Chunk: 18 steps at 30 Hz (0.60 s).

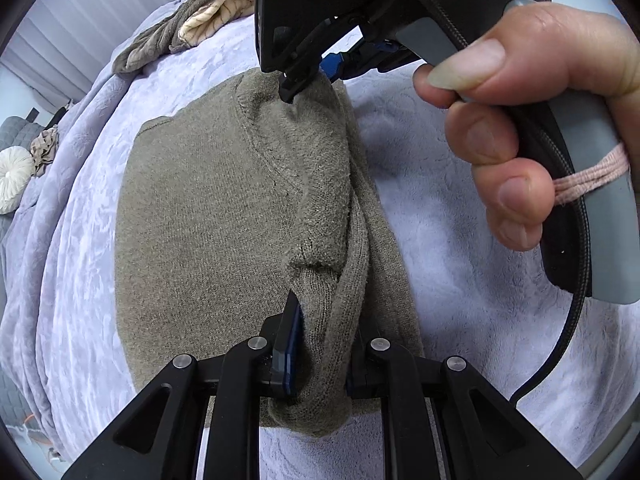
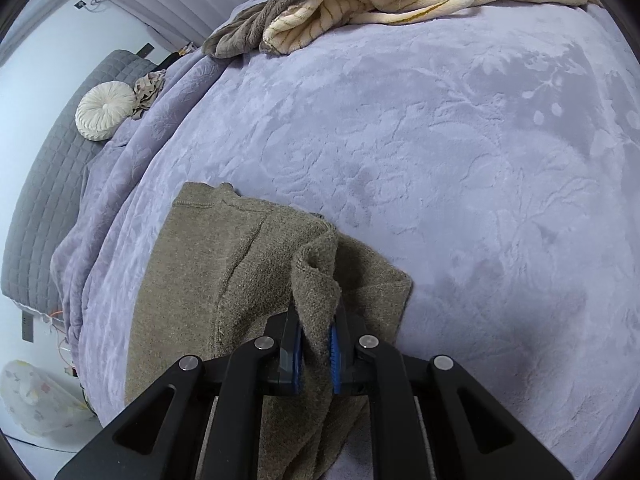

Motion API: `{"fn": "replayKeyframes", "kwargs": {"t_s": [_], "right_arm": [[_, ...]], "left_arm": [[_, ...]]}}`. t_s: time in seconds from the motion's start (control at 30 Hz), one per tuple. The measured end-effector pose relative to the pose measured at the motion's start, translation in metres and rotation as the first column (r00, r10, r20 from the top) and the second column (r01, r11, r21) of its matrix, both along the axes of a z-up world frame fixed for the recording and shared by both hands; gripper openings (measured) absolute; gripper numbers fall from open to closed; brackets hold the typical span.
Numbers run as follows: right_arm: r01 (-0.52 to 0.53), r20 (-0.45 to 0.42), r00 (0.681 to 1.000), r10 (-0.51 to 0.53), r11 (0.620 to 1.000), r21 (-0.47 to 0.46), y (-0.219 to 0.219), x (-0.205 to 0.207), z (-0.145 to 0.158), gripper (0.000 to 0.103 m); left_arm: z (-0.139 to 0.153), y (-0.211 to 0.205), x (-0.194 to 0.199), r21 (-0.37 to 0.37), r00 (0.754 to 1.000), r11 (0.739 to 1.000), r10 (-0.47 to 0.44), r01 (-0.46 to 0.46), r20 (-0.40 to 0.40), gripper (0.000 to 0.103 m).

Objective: Fold small clothes
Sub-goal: 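Open both grippers to release the folded sweater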

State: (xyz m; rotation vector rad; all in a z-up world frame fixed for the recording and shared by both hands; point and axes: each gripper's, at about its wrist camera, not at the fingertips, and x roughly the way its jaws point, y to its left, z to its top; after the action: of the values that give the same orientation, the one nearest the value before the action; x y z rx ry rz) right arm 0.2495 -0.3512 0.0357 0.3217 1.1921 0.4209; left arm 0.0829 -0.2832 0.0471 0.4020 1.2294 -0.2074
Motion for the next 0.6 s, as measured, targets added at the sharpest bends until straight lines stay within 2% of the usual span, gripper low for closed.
{"fn": "replayKeyframes", "kwargs": {"t_s": [0.13, 0.23, 0.33, 0.5, 0.6], "right_arm": [[0.013, 0.005, 1.0, -0.013, 1.0, -0.017, -0.001, 0.0, 0.001, 0.013], [0.018, 0.018, 1.0, -0.017, 0.999, -0.042, 0.0, -0.002, 0.003, 0.013], [0.024, 0.042, 0.999, -0.021, 0.997, -0.067, 0.002, -0.005, 0.01, 0.013], [0.048, 0.055, 0.997, -0.045, 0.998, -0.047, -0.007, -0.006, 0.017, 0.012], [0.068, 0.035, 0.997, -0.066, 0.996, -0.054, -0.016, -0.004, 0.009, 0.012]], "left_arm": [[0.003, 0.007, 0.002, -0.05, 1.0, 0.999, 0.009, -0.009, -0.014, 0.018], [0.007, 0.014, 0.001, -0.145, 0.998, 0.989, 0.015, -0.022, -0.054, 0.037], [0.013, 0.019, -0.001, -0.202, 0.998, 0.979, 0.012, -0.024, -0.06, 0.038], [0.011, 0.025, -0.003, -0.265, 0.997, 0.964, 0.0, -0.021, -0.079, 0.038], [0.007, 0.034, 0.003, -0.309, 0.995, 0.95, 0.002, -0.033, -0.101, 0.038]]}}
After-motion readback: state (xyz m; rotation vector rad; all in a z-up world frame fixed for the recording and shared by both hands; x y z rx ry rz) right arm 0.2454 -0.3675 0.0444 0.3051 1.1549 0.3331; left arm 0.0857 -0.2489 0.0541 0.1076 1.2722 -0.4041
